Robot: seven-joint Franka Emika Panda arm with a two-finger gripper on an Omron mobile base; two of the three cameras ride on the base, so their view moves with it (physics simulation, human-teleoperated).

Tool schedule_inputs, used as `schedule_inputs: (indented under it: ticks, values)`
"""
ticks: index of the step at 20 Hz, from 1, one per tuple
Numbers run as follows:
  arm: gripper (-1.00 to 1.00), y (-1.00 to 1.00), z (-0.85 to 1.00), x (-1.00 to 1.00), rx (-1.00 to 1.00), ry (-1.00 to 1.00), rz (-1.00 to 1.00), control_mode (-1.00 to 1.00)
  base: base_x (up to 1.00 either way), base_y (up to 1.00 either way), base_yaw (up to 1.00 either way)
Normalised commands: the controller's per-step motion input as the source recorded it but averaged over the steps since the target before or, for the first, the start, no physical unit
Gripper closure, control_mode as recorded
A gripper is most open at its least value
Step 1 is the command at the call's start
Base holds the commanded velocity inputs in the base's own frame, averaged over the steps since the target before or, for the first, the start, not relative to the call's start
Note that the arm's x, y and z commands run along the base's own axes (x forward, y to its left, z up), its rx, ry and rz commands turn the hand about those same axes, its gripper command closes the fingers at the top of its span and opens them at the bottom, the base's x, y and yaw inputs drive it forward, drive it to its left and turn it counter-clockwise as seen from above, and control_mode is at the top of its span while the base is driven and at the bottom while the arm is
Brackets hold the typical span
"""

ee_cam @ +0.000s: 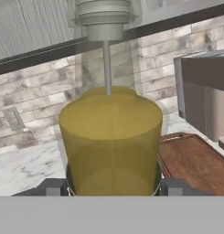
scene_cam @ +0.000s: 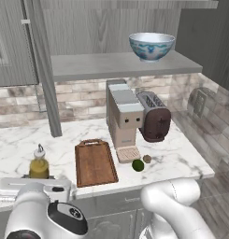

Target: Open the cabinet. Place the bowl and condiment on the counter. Then place the lime and garlic on the cutting board.

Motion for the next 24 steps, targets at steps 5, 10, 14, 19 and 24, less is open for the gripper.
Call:
schedule_inputs:
  ticks: [5, 10, 14, 19, 24]
  values:
    - [1.00, 0.17, -0.09, 0.26, 0.02, 0.06, 0.00, -1.00, 0.00, 0.00, 0.00]
    - [1.00, 0.18, -0.06, 0.18, 0.01, 0.01, 0.00, -1.00, 0.00, 0.00, 0.00]
    - [1.00, 0.19, -0.11, 0.16, 0.00, 0.00, 0.00, -1.00, 0.00, 0.00, 0.00]
    - [1.00, 0.25, -0.16, 0.23, 0.00, 0.00, 0.00, -1.00, 0.00, 0.00, 0.00]
    - [1.00, 0.20, -0.11, 0.31, 0.00, 0.00, 0.00, -1.00, 0.00, 0.00, 0.00]
